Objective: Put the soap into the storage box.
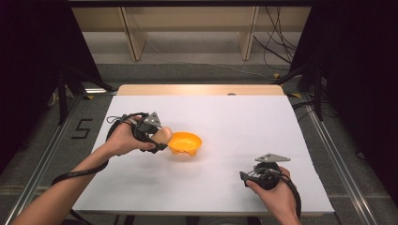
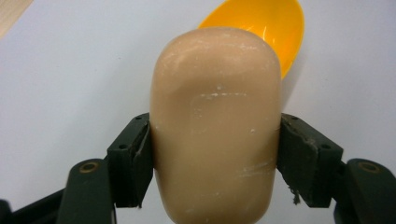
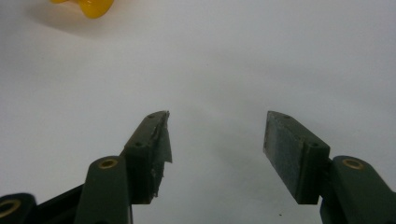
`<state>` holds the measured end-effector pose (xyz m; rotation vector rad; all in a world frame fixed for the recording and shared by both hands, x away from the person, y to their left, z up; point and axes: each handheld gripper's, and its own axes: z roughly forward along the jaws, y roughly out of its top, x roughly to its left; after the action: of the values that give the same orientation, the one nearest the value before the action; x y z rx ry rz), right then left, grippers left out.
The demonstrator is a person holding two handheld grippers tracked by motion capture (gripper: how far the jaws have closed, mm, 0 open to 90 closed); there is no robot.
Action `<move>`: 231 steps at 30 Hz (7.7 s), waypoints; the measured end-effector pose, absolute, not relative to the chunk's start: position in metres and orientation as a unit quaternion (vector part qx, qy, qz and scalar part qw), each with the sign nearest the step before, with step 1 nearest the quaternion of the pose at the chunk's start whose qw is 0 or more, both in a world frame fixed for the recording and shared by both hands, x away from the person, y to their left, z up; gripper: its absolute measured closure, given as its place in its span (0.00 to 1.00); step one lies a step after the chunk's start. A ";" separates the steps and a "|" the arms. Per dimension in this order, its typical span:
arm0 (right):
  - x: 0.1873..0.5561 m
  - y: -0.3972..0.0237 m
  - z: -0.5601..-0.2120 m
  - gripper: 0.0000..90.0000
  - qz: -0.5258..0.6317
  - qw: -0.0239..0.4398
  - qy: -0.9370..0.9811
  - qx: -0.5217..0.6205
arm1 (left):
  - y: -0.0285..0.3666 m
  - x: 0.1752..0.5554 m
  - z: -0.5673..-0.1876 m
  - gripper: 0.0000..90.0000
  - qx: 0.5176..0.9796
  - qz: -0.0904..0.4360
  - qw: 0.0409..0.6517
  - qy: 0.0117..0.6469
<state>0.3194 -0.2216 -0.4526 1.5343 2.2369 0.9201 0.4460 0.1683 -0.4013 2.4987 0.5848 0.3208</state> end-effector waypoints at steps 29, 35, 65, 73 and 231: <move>0.319 -0.222 -0.453 0.46 0.320 0.140 0.771 0.532 | 0.156 0.461 -0.398 0.36 0.930 0.113 0.288 0.199; 0.319 -0.222 -0.453 0.46 0.319 0.141 0.773 0.530 | 0.152 0.463 -0.399 0.36 0.930 0.114 0.291 0.194; 0.320 -0.222 -0.453 0.46 0.319 0.146 0.775 0.526 | 0.136 0.475 -0.402 0.36 0.937 0.109 0.284 0.170; 0.320 -0.222 -0.453 0.46 0.319 0.145 0.775 0.526 | 0.132 0.477 -0.404 0.36 0.943 0.107 0.277 0.149; 0.323 -0.215 -0.454 0.45 0.317 0.135 0.783 0.518 | 0.245 0.352 -0.458 0.31 0.846 0.122 0.356 0.379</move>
<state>0.3229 -0.2155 -0.4542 1.5002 2.2674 0.9186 0.3516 0.2447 -0.4576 2.1843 0.9777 0.3159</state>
